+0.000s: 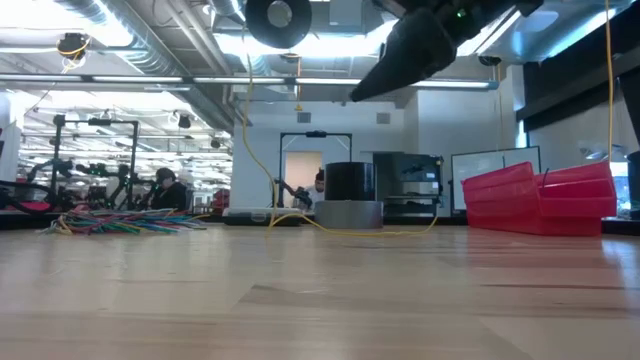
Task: Coil cords
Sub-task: Uncoil the yellow wire from the black spool
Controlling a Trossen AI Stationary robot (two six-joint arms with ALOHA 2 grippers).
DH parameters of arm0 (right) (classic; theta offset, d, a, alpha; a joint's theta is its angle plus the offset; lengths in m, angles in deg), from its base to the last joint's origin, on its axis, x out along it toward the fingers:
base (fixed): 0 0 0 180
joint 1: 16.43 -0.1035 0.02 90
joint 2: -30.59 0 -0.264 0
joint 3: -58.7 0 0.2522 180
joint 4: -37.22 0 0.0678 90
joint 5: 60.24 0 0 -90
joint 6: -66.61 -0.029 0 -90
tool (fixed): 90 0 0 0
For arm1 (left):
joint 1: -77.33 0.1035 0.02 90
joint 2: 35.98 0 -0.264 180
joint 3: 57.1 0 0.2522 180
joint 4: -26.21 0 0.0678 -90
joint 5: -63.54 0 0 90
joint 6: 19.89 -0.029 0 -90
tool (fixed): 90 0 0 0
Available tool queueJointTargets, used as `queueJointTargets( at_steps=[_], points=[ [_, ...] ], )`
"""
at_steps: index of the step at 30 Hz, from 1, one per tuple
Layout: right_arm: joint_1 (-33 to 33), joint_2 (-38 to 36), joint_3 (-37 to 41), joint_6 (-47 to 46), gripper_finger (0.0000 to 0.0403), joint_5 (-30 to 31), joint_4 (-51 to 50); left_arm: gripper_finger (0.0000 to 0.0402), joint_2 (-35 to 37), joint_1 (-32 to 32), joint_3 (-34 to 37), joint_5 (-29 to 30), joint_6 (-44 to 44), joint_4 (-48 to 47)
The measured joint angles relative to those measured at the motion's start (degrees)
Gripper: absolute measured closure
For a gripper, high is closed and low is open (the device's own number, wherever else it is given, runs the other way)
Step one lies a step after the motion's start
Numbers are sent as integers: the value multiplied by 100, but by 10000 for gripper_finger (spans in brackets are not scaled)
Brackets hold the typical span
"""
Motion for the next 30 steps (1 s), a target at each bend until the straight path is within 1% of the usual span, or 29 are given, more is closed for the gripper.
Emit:
queueJointTargets(
  at_steps=[6,12,17,19,22,23,27,30],
  points=[
    [119,-14,167,142,210,-320,325,402,0,117,0,-4,109,-7],
    [485,-172,512,143,210,-444,459,401,-105,448,0,0,325,-21],
    [693,-201,767,-5,210,-802,731,402,-362,805,0,-10,303,171],
    [736,-203,804,-5,210,-845,737,402,-415,926,0,-160,301,276],
    [765,-203,837,7,210,-877,735,402,-420,1058,0,-649,285,313],
    [765,-203,837,23,210,-876,735,402,-420,1093,20,-708,285,357],
    [754,-203,837,86,210,-895,691,402,-417,1251,265,-710,153,708],
    [750,-203,837,70,210,-897,685,402,-412,1322,282,-688,161,832]
  ],
)
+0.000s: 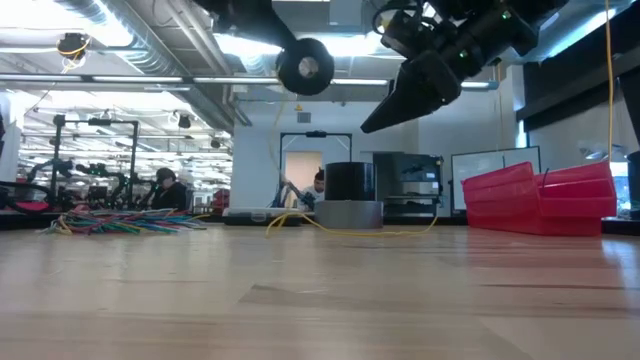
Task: Coil cords
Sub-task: Uncoil the yellow wire from the black spool
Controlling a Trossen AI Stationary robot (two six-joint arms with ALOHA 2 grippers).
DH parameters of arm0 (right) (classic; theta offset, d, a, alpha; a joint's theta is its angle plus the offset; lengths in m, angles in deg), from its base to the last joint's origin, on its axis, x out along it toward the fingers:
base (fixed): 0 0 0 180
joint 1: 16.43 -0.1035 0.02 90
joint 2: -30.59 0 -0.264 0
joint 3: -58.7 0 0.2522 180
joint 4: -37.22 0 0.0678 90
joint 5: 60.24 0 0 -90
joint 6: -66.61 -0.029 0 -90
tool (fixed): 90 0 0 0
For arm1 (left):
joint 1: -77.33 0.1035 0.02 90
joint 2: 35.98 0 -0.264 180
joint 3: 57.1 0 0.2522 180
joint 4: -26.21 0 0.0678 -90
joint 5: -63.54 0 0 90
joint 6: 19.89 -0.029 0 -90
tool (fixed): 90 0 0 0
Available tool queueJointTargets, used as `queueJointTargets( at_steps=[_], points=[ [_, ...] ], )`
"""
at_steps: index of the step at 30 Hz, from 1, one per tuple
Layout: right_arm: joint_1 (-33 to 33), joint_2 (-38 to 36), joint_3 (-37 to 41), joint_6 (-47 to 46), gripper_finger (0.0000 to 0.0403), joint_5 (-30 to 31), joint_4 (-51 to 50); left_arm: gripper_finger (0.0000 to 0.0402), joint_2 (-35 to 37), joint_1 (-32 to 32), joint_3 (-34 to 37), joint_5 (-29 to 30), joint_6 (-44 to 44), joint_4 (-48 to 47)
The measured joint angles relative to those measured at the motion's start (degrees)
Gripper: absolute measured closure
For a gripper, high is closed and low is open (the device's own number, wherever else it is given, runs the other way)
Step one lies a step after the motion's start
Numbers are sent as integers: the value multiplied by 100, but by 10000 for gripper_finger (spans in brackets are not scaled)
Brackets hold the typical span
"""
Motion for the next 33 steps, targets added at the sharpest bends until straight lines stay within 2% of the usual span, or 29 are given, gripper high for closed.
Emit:
queueJointTargets(
  at_steps=[3,8,14,23,28,31,33],
  points=[
    [0,0,0,-216,210,-111,205,402,3,-16,0,-9,-9,235],
    [0,279,-2,-738,210,-924,1443,402,-106,-23,-4,-7,-156,823],
    [-4,826,-2,-1327,210,-1424,2513,402,-330,-4,-2,-5,-331,1141],
    [-7,932,-7,-1574,210,-1592,2916,402,-335,1,-2,24,-462,1271],
    [-7,1226,-11,-1874,211,-1818,3215,402,-335,34,-2,35,-452,1292],
    [-3,1309,-11,-1856,232,-1845,3324,402,-335,68,-2,33,-448,1258],
    [0,1292,-13,-1743,267,-1845,3325,402,-335,68,-2,33,-457,1210]
  ],
)
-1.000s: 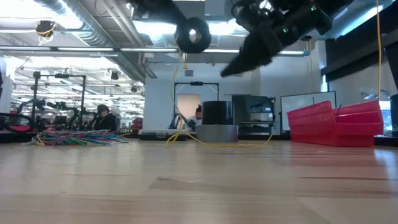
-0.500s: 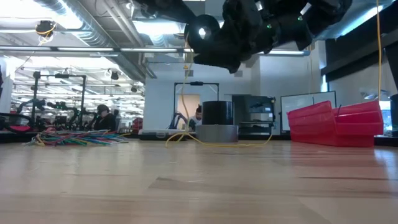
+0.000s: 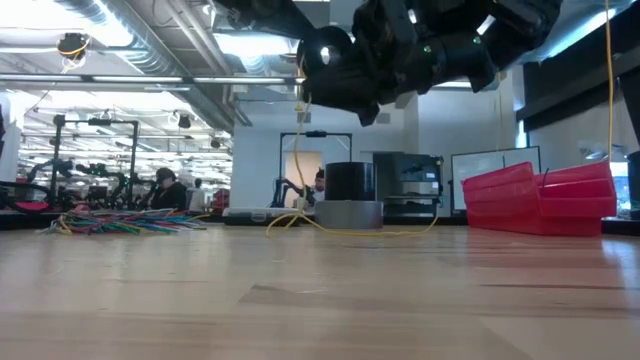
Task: Coil cords
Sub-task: Uncoil the yellow wire from the black spool
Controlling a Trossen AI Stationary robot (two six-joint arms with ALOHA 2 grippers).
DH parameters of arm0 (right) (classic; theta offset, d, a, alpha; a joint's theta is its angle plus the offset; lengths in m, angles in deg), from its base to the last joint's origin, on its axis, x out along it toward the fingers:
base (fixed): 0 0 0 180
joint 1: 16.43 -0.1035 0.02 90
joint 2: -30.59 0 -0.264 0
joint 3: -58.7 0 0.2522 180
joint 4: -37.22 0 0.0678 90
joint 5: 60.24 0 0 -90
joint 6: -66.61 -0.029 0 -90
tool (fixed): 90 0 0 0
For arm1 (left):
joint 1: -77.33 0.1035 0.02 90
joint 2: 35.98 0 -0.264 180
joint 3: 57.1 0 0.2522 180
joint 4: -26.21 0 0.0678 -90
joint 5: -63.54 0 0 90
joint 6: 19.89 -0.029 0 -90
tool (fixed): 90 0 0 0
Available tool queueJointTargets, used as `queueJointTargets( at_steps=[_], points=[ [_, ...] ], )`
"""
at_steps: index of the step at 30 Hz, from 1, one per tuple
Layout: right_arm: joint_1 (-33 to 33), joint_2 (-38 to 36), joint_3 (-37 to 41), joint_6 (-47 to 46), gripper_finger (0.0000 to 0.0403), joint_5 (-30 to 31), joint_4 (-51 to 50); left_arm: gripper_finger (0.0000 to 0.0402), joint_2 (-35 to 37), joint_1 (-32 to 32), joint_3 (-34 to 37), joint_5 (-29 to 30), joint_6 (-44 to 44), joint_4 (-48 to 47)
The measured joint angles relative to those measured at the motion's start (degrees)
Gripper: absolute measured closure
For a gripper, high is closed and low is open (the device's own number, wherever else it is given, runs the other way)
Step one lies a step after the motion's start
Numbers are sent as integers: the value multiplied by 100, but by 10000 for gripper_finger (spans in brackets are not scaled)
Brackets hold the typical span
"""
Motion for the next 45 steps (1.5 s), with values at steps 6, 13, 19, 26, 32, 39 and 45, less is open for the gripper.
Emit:
queueJointTargets(
  at_steps=[6,13,19,26,32,39,45],
  points=[
    [-58,-161,-2,441,389,-111,-128,402,0,-2,0,-3,-18,-29],
    [-323,-897,-4,935,397,-105,-615,402,0,41,0,92,-27,-541],
    [-507,-2064,-7,1509,398,1147,-2148,402,12,-28,1,99,-188,-770],
    [-476,-2635,-8,1507,397,2149,-4495,402,349,-361,0,200,-319,-617],
    [-490,-2297,2,1080,392,1490,-4904,402,527,-707,0,-55,-439,-115],
    [-490,-1831,2,1005,360,639,-3723,402,481,-783,0,62,-652,155],
    [-490,-1566,2,867,316,576,-3187,402,396,-643,0,213,-599,158]
  ],
)
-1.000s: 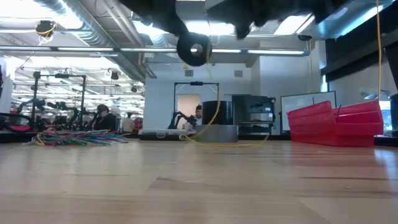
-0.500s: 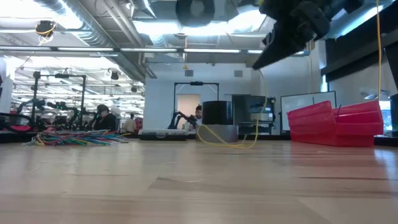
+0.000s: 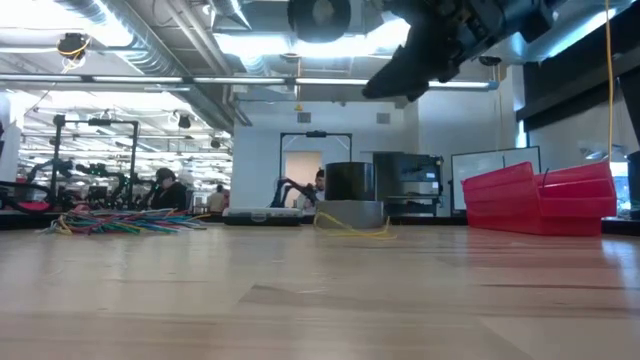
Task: Coil cords
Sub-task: Uncoil the yellow wire from the black spool
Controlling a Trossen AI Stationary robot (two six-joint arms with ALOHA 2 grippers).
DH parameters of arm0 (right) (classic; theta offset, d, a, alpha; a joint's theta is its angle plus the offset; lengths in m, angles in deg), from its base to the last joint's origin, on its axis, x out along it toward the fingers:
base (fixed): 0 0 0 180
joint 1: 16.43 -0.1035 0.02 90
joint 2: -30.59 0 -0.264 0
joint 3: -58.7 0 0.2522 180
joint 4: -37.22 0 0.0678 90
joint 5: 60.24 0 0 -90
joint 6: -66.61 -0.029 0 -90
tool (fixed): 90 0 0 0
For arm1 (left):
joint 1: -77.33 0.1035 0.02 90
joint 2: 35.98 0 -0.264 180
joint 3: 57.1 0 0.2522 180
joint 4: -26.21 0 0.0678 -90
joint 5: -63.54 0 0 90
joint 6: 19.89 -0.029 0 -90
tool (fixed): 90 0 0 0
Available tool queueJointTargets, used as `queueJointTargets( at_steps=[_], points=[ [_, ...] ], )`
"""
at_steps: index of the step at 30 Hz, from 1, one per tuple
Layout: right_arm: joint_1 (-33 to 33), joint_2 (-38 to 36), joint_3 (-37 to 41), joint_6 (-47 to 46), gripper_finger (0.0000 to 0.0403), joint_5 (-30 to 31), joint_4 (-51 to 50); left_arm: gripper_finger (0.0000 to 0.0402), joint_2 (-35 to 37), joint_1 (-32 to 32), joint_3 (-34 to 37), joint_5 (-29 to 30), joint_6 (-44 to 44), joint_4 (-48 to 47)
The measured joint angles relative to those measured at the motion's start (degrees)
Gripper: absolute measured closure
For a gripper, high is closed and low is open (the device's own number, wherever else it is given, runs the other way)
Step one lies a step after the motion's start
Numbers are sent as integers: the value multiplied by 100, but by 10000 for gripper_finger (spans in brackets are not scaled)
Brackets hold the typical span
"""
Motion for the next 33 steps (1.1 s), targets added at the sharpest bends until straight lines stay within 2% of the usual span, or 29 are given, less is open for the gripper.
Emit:
queueJointTargets(
  at_steps=[6,11,23,26,33],
  points=[
    [0,-21,0,-117,238,6,218,402,-64,93,1,5,137,-34],
    [1,313,-12,-100,218,701,1494,402,-143,150,2,-32,88,53],
    [0,1842,-7,-113,264,690,4233,402,-141,164,0,-29,159,63],
    [0,1962,-7,-111,275,690,4544,402,-141,164,0,-31,170,53],
    [0,1962,-98,-103,307,692,4507,402,-138,164,0,-28,249,80]
  ],
)
